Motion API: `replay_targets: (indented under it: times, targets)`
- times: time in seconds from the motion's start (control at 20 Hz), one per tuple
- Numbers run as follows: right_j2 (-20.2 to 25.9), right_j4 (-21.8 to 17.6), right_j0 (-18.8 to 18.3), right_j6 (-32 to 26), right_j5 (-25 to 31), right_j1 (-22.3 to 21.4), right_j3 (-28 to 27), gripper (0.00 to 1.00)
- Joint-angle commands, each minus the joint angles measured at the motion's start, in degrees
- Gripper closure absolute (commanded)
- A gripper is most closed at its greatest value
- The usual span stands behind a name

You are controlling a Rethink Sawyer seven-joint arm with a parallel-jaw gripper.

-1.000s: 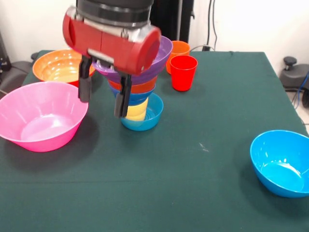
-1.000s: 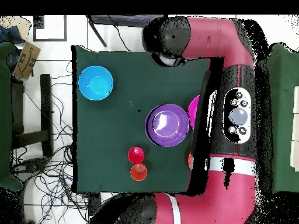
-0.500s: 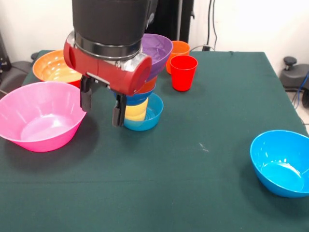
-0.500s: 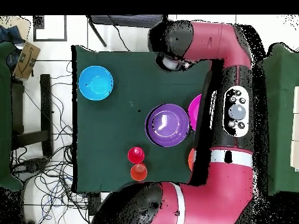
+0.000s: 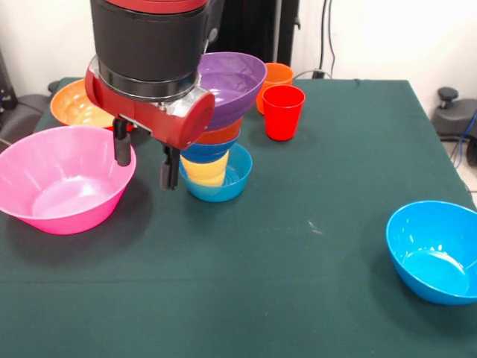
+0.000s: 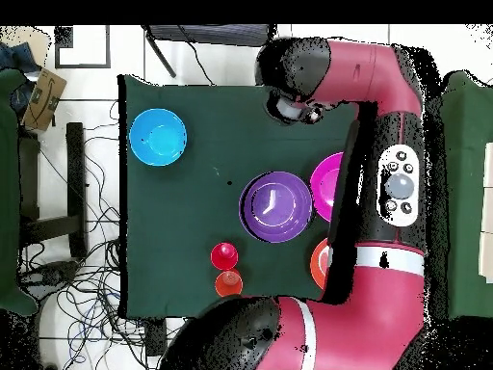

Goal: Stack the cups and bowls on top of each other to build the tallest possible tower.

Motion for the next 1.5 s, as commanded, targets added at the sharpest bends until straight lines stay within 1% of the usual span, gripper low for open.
replay_targets:
  times: [0.05,0.15,0.4,0.85,1.2,1.5]
  targets:
    - [1.4,-0.4,-2.4,-11.1,-4.7,-1.0,9.9,0.00]
    - [1.4,-0.4,-2.8,-10.7,-7.7,-1.5,13.0,0.00]
    - [1.4,-0.3,-3.8,-10.0,-12.2,-3.3,19.2,0.00]
    - [1.7,-1.3,-5.9,-9.5,-18.4,-4.5,26.9,0.00]
    - [1.2,-3.2,-7.0,-7.8,-24.6,-4.1,31.0,0.00]
    - [1.3,-4.2,-8.3,-8.4,-28.0,-2.8,31.9,0.00]
